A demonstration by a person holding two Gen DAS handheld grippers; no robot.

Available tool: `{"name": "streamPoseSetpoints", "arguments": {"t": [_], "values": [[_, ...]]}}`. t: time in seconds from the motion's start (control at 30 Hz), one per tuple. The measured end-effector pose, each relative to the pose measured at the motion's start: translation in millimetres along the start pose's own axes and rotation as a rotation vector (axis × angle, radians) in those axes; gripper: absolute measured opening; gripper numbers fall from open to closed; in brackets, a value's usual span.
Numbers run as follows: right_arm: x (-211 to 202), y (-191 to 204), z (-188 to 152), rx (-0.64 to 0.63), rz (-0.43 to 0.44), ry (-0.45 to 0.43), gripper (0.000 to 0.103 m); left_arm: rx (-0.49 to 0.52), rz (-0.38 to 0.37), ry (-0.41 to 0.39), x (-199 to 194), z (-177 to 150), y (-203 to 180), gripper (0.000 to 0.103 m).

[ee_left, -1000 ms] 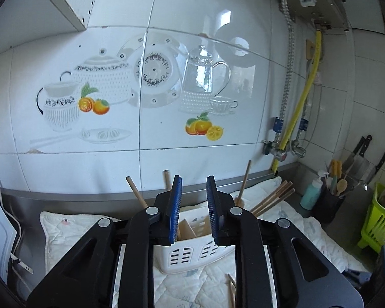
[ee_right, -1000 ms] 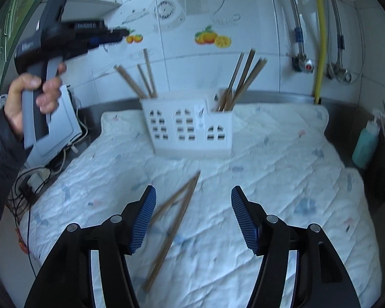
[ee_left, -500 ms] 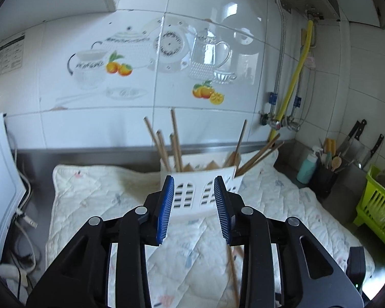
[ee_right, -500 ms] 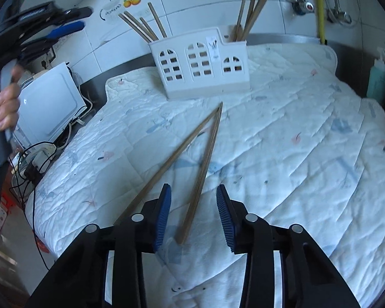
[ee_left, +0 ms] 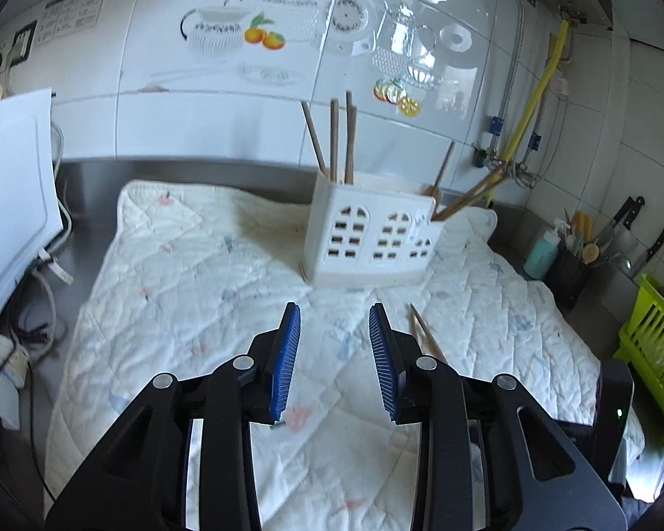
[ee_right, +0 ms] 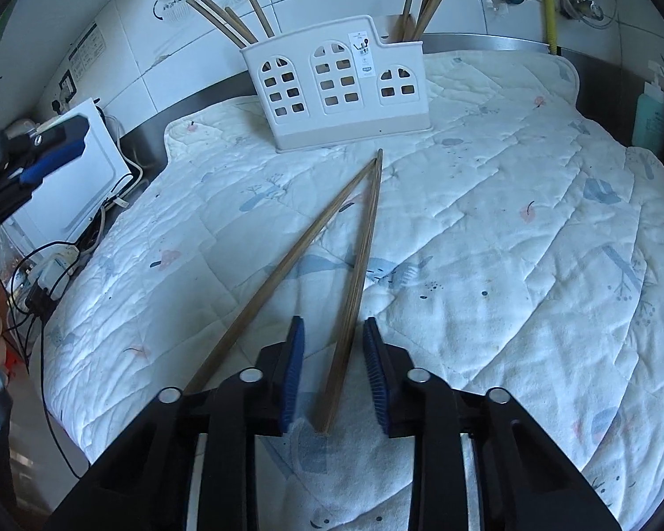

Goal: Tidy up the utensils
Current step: 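Close the left gripper on a chopstick while the right gripper grasps the last chopstick, then lift the chopstick over the white holder with the left gripper while the right gripper drops its chopstick in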

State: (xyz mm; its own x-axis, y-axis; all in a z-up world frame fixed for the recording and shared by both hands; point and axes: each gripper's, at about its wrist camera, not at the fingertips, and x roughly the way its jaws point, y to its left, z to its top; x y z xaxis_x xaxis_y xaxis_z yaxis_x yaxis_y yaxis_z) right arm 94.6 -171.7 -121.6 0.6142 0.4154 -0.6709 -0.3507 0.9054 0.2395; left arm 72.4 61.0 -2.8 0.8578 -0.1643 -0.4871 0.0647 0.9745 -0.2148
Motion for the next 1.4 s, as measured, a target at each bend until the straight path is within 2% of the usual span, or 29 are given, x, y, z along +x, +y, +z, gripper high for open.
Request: {"name": "streamPoseSetpoints", "arguments": {"t": [0.07, 0.13, 0.5, 0.6, 0.73, 0.8, 0.93, 1.2, 1.4], "values": [[0, -1, 0, 0.002, -0.007, 0.001, 0.018, 0.003, -0.004, 0.018, 2, -10, -4, 0.033], [0, -2, 0, -0.001, -0.019, 0.002, 0.009, 0.013, -0.022, 0.037, 4, -19, -10, 0.033], [-20, -13, 2, -0.006, -0.036, -0.048, 0.007, 0.111, -0.137, 0.204, 37, -84, -63, 0.033], [-30, -15, 4, -0.015, -0.046, -0.074, 0.007, 0.133, -0.142, 0.233, 48, -95, -72, 0.033], [-45, -18, 9, -0.017, -0.049, -0.113, 0.007, 0.139, -0.132, 0.243, 58, -101, -77, 0.031], [-52, -18, 13, -0.018, -0.047, -0.132, 0.007, 0.145, -0.134, 0.247, 61, -103, -78, 0.025], [-67, -17, 22, -0.028, -0.049, -0.178, 0.007, 0.166, -0.129, 0.254, 65, -106, -83, 0.024], [-86, -13, 33, -0.046, -0.044, -0.234, 0.007, 0.157, -0.083, 0.267, 74, -110, -81, 0.007], [-99, -9, 44, -0.072, -0.042, -0.264, 0.007, 0.13, -0.096, 0.249, 65, -99, -74, 0.005]]}}
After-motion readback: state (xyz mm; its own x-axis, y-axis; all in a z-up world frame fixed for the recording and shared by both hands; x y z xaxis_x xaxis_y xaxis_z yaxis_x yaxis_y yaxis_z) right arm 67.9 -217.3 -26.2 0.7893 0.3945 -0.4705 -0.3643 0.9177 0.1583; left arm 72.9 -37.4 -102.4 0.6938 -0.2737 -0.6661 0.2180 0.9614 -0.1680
